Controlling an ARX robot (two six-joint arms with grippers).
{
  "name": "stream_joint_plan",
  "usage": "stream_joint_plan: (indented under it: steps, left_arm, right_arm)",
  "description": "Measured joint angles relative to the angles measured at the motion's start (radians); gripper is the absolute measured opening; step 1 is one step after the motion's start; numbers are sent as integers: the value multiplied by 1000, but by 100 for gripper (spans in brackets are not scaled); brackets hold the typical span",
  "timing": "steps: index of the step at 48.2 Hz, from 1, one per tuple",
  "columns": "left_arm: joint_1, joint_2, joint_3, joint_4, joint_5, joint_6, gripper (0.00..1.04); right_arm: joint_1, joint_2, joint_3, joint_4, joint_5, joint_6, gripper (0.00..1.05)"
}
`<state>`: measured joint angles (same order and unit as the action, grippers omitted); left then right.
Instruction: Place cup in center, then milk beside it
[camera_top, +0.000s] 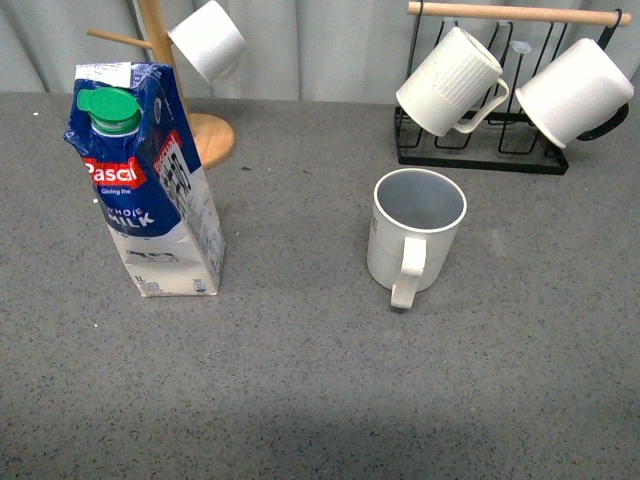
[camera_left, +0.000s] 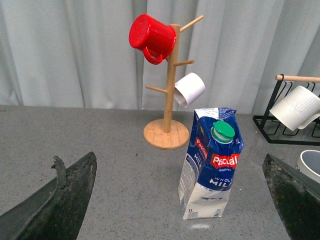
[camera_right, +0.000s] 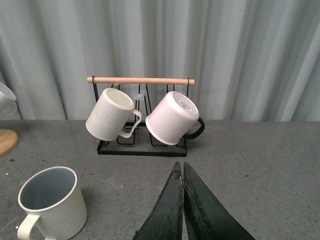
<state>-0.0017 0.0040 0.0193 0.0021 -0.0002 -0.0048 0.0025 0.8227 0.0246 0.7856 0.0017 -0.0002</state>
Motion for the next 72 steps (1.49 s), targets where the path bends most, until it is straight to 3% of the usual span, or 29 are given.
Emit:
stream_joint_plan:
  steps: [23, 63, 67, 72]
  left_arm:
    - [0, 0, 0, 0, 0, 0, 98]
    - [0, 0, 0, 0, 0, 0, 98]
    - [0, 0, 0, 0, 0, 0, 98]
    - [0, 0, 0, 0, 0, 0, 98]
  right_arm:
    - [0, -354, -20, -321, 0, 0, 1]
    - [0, -650, -20, -609, 0, 0, 1]
    - [0, -775, -19, -770, -3, 0, 1]
    - [0, -818, -19, -782, -3, 0, 1]
